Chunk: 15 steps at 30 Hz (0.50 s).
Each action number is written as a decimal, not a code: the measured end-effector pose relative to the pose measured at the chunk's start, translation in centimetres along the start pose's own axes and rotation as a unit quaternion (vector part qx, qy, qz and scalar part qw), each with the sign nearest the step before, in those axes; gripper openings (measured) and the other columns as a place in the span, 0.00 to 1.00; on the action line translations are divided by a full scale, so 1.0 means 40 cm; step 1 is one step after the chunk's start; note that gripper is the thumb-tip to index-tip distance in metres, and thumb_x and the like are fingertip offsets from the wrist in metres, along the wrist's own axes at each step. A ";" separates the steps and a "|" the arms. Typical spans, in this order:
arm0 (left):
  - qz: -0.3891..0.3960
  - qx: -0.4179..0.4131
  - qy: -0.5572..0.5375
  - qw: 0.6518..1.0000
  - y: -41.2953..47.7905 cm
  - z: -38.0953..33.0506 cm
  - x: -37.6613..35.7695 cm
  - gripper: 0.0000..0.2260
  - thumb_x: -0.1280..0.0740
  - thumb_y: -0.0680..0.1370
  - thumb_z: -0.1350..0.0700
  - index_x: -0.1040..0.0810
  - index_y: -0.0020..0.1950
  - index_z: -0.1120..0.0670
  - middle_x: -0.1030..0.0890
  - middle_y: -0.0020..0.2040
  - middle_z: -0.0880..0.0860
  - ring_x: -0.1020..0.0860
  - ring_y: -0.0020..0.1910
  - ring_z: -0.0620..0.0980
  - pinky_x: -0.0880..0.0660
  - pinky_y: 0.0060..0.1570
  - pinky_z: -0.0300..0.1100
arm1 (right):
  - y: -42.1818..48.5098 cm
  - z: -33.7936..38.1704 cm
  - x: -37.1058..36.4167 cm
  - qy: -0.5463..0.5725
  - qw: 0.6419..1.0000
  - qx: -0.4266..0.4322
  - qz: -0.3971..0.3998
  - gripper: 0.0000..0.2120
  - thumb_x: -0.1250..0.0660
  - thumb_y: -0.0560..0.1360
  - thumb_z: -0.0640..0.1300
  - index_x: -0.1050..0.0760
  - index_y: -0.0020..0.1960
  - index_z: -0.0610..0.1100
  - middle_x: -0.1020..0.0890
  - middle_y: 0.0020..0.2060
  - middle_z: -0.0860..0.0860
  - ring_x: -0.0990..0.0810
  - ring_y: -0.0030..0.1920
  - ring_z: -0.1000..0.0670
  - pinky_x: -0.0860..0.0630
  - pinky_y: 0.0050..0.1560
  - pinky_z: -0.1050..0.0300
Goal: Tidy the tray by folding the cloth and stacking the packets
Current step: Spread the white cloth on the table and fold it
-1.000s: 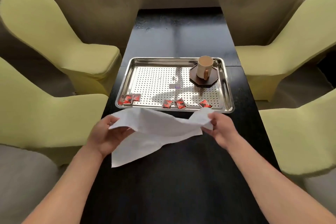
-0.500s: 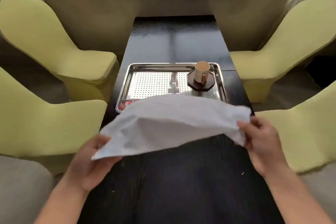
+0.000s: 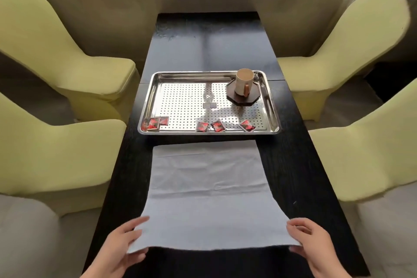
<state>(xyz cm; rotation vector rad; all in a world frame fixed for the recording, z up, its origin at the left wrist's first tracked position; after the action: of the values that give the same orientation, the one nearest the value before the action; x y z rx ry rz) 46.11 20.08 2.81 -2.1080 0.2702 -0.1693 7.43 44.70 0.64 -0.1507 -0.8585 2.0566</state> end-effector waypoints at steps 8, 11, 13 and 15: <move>-0.003 -0.007 -0.185 0.983 0.036 0.023 0.005 0.19 0.45 0.72 0.69 0.19 0.57 0.68 0.18 0.56 0.69 0.17 0.51 0.68 0.20 0.46 0.57 | 0.013 0.014 -0.006 0.090 0.995 -0.037 0.035 0.10 0.38 0.75 0.27 0.18 0.50 0.30 0.14 0.48 0.37 0.15 0.51 0.39 0.18 0.44 0.47; 0.052 -0.037 -0.207 0.976 0.054 0.005 -0.022 0.28 0.50 0.66 0.76 0.25 0.63 0.68 0.19 0.57 0.70 0.18 0.55 0.68 0.22 0.52 0.58 | 0.039 0.025 -0.033 0.087 0.994 -0.029 0.063 0.23 0.48 0.70 0.21 0.19 0.56 0.31 0.15 0.53 0.37 0.17 0.55 0.39 0.15 0.46 0.48; 0.047 -0.058 -0.156 0.985 0.070 -0.005 -0.040 0.29 0.50 0.67 0.81 0.26 0.64 0.66 0.17 0.57 0.66 0.17 0.55 0.65 0.22 0.54 0.57 | 0.062 0.034 -0.056 0.023 0.997 -0.013 0.069 0.25 0.45 0.72 0.19 0.20 0.60 0.35 0.17 0.55 0.39 0.16 0.55 0.41 0.15 0.50 0.49; 0.018 -0.075 -0.110 0.991 0.088 -0.009 -0.046 0.22 0.45 0.75 0.80 0.25 0.64 0.65 0.16 0.55 0.64 0.17 0.55 0.63 0.21 0.52 0.55 | 0.084 0.042 -0.069 -0.054 0.997 0.014 0.058 0.19 0.34 0.74 0.24 0.18 0.59 0.40 0.15 0.53 0.42 0.14 0.53 0.45 0.17 0.56 0.47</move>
<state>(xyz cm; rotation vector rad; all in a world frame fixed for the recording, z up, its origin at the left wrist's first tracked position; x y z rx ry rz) 43.81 18.48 -0.02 -2.2466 0.1952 0.1079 6.13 40.44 -0.74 -0.0746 -0.9046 2.2011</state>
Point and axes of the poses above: each hand's wrist, its own y-axis towards the middle knuckle, its own x-axis out of the back of the hand, z = x × y, the point moved 2 cm from there along y, towards the middle knuckle
